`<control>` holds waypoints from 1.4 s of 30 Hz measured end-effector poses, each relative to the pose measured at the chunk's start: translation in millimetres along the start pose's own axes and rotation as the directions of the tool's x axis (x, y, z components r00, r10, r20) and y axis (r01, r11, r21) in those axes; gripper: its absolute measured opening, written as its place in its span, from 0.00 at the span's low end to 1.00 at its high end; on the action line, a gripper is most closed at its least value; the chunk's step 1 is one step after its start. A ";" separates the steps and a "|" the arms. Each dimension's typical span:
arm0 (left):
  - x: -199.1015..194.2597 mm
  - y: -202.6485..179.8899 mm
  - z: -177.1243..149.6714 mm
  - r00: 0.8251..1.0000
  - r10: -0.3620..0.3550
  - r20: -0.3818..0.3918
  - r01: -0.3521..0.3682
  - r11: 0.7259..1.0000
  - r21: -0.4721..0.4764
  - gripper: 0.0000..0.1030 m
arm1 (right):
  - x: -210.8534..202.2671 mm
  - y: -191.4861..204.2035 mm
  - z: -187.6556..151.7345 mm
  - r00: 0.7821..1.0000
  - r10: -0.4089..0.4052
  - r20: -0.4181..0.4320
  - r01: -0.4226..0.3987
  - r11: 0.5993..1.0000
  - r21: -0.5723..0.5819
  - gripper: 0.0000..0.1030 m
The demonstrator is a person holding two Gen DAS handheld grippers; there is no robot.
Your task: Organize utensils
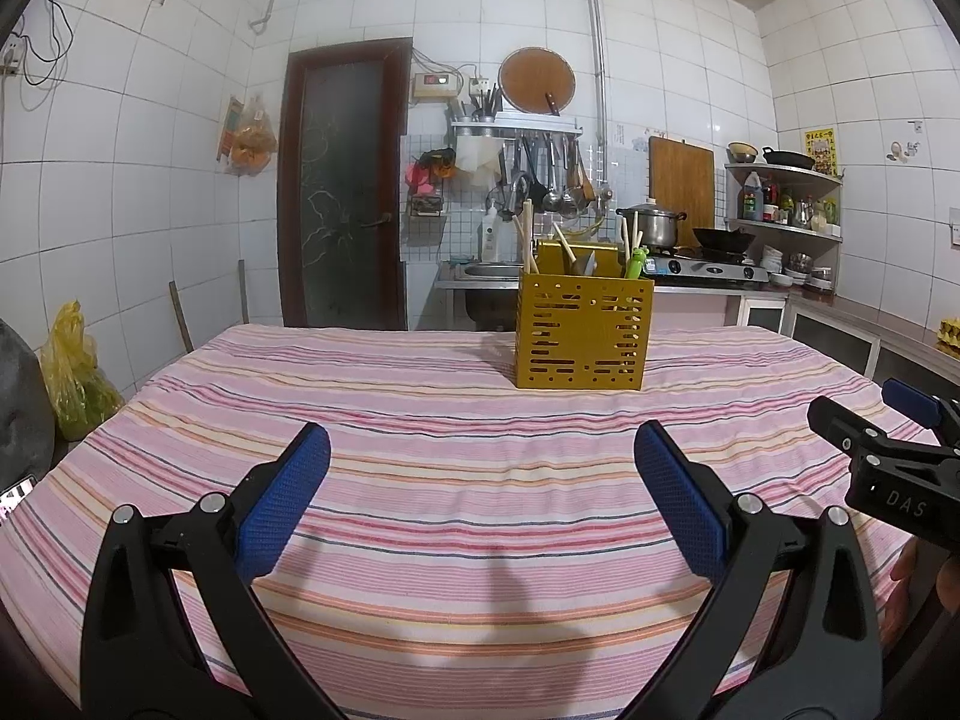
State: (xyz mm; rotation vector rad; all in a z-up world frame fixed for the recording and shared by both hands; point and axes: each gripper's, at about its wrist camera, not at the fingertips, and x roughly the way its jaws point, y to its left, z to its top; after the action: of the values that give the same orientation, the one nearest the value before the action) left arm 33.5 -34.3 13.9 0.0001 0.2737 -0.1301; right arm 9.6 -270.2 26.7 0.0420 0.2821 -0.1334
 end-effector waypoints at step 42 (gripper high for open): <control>-6.0 -0.4 3.5 1.000 0.011 0.022 -0.011 1.000 0.009 0.95 | -2.7 0.5 1.3 1.000 -0.008 0.004 0.008 1.000 0.001 0.96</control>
State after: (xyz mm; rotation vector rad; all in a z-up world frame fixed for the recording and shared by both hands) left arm 28.7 -34.0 18.9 0.0096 0.2513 -0.1201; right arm 7.5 -269.4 28.8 0.0413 0.2779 -0.1417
